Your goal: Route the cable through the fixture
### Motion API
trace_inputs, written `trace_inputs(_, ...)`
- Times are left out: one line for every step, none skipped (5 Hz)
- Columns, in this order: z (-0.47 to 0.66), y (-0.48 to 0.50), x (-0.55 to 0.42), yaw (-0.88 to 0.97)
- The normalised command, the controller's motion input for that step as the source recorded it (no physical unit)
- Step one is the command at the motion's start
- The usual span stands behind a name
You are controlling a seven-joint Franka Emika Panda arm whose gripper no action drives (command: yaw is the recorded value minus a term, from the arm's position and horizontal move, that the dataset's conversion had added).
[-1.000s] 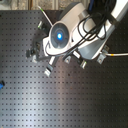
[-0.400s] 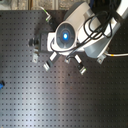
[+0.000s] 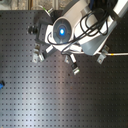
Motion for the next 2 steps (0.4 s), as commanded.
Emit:
trace_inputs(0.00,-0.021,-0.006,0.60)
trace_inputs(0.00,-0.082,0.002,0.28)
